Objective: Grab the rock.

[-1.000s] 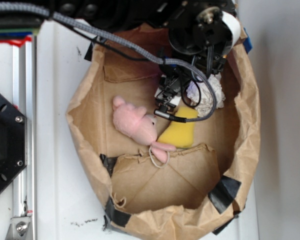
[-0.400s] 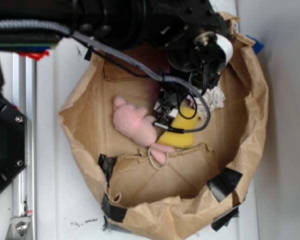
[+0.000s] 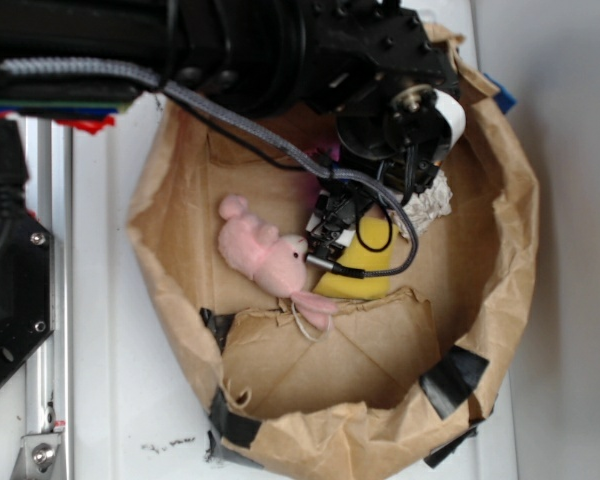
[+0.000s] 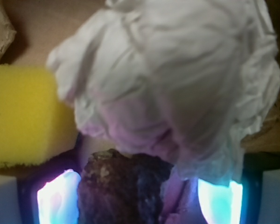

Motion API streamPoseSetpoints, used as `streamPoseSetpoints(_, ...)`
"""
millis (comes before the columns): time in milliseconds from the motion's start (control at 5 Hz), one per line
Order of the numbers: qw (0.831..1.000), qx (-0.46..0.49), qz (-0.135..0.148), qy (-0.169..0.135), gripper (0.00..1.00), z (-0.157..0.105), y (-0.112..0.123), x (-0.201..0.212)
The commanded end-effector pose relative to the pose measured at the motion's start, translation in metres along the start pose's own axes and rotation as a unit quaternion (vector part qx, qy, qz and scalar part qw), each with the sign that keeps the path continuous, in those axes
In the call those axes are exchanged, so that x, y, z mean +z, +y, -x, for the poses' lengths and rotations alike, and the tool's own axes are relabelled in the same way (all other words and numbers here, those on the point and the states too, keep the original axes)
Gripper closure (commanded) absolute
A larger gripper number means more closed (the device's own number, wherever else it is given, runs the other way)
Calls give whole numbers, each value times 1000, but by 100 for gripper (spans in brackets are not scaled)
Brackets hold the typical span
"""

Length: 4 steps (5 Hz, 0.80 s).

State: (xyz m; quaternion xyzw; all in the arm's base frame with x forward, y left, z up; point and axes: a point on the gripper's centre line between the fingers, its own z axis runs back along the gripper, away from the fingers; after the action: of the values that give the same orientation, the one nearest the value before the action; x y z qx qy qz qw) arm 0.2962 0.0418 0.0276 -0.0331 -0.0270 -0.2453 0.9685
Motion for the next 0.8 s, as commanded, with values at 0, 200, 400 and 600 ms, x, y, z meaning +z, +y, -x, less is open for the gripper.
streamPoseSetpoints(0, 1000, -5, -5, -16, 100, -9, -5, 9)
streamPoseSetpoints(200, 1000, 1, -6, -18, 100, -7, -2, 16)
streamPoseSetpoints(400, 1000, 12, -8, -27, 100, -3, 2, 26)
streamPoseSetpoints(600, 999, 25, -13, -31, 100, 3, 5, 40)
